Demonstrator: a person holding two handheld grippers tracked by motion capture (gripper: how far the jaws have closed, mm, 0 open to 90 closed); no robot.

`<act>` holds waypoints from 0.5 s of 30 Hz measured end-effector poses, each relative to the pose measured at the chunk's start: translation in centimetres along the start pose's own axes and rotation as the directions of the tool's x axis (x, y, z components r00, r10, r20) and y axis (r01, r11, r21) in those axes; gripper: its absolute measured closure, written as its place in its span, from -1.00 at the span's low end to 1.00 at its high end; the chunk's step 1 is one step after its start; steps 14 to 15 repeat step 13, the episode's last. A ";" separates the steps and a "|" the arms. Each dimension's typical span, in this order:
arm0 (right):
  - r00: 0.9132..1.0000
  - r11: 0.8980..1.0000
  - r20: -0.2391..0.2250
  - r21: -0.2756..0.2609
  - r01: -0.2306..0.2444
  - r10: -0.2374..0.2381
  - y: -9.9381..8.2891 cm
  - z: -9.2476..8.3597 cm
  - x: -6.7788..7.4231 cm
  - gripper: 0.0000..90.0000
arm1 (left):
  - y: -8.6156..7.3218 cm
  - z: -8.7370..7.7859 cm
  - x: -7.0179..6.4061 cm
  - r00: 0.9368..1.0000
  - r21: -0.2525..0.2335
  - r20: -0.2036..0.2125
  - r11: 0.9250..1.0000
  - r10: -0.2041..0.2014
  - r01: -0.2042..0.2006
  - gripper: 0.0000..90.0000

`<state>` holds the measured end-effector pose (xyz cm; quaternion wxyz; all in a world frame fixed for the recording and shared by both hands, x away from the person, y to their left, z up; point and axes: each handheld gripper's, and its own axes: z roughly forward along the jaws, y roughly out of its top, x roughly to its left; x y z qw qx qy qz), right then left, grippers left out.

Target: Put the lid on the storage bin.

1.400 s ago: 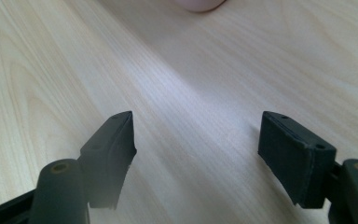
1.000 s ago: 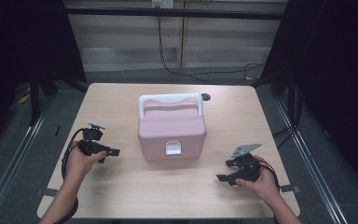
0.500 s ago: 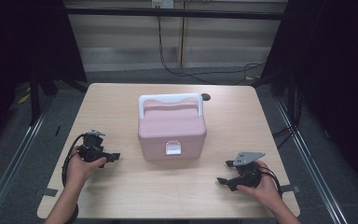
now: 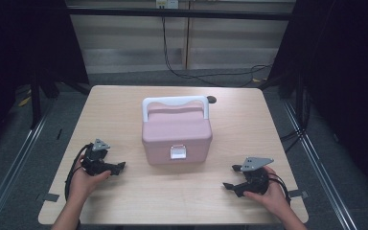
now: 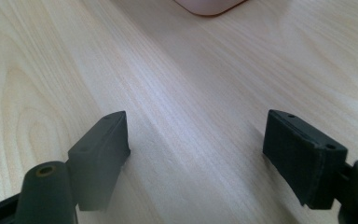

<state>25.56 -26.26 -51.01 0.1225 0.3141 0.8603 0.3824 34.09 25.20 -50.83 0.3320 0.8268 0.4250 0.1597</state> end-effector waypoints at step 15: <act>1.000 1.000 0.000 0.000 0.001 -0.001 0.0 0.0 0.0 -0.52 | -0.2 0.1 0.1 1.000 -0.018 -0.005 1.000 0.005 -0.005 -1.00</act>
